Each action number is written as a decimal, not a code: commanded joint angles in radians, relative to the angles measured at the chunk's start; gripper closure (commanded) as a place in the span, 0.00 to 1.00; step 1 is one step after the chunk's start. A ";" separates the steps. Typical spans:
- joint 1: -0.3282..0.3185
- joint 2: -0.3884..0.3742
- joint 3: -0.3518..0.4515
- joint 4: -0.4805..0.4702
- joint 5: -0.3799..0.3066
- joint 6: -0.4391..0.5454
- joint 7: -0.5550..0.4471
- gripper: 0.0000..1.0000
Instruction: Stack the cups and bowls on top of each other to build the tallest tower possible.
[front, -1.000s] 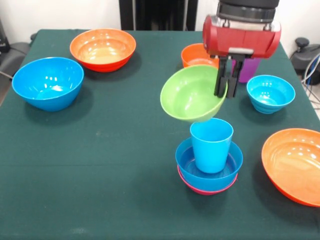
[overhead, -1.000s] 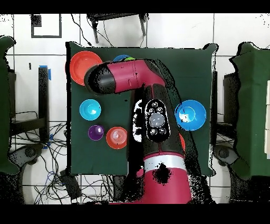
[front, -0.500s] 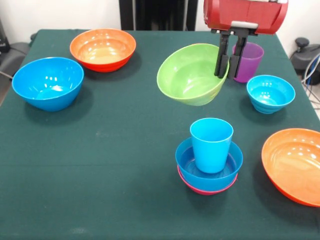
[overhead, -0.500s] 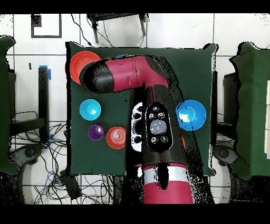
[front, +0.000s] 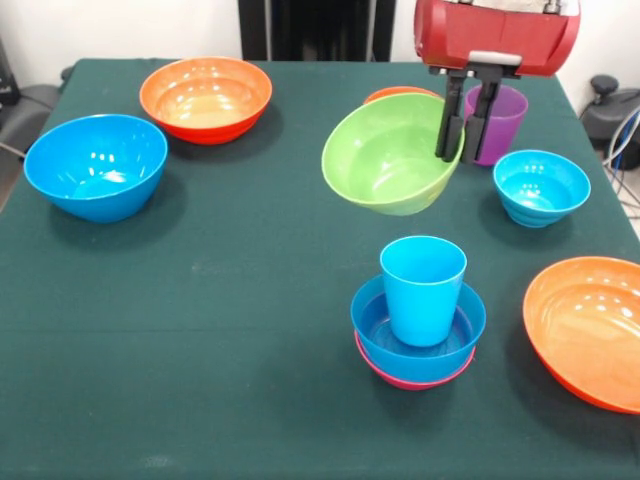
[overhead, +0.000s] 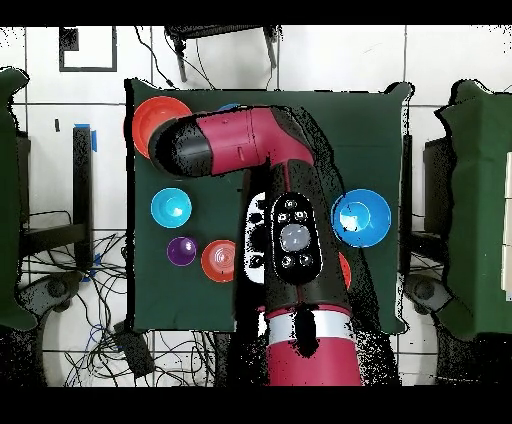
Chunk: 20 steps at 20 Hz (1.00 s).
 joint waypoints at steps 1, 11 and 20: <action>0.030 0.073 0.006 -0.017 -0.028 0.043 0.033 1.00; 0.029 0.075 0.007 -0.016 -0.026 0.042 0.029 1.00; 0.028 0.114 0.003 -0.034 -0.046 -0.004 0.030 1.00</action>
